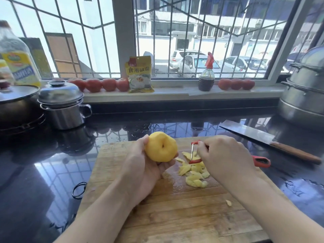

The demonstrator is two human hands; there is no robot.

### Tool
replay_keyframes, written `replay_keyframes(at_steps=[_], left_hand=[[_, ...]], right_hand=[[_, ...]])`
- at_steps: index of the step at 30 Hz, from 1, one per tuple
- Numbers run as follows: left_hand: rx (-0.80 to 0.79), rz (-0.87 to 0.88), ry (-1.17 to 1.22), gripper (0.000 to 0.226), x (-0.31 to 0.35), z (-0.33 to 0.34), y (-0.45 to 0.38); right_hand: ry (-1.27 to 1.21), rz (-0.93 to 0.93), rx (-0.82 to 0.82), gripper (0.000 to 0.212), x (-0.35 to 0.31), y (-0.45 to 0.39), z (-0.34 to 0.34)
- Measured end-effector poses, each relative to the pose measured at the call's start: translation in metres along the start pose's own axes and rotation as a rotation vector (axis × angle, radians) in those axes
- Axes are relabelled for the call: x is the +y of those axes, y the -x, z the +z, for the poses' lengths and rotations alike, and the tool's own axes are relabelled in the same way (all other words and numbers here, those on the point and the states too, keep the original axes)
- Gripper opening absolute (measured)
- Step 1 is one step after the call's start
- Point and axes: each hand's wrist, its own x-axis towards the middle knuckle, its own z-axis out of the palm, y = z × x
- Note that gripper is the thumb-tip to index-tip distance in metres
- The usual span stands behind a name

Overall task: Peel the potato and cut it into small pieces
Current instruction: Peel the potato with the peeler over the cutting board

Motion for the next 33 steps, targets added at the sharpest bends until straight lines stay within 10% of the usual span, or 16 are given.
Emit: replay_keyframes(at_steps=[22,33], left_hand=[[-0.146,-0.102,0.039,0.056,-0.004,-0.006,-0.004],[-0.206,-0.041,0.092,0.038,-0.007,-0.002,-0.004]], right_hand=[[-0.055,-0.181,0.189,0.042,-0.042,0.006,-0.001],[-0.117,-0.021,0.023,0.039,-0.054,0.003,-0.012]])
